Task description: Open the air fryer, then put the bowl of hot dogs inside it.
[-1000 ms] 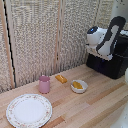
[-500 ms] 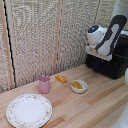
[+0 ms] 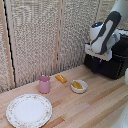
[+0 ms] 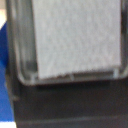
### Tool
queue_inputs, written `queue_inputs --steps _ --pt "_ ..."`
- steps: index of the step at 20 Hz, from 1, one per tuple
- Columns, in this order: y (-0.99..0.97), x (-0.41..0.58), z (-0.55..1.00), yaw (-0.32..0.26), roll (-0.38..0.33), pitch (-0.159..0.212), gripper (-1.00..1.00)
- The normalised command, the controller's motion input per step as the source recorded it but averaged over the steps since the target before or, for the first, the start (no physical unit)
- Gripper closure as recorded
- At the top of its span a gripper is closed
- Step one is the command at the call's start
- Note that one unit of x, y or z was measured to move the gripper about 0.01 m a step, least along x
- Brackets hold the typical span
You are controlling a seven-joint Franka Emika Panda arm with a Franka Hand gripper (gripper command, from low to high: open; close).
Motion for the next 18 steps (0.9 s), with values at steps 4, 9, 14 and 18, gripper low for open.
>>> queue_inputs --steps 4,9,14,18 --pt "0.77 0.000 -0.20 -0.081 0.144 0.057 1.00" --pt "0.82 0.009 -0.24 -0.066 0.117 0.081 1.00" --pt "0.93 0.021 -0.05 -0.013 0.058 0.110 1.00" --pt "1.00 0.005 -0.05 0.000 -0.014 0.039 1.00"
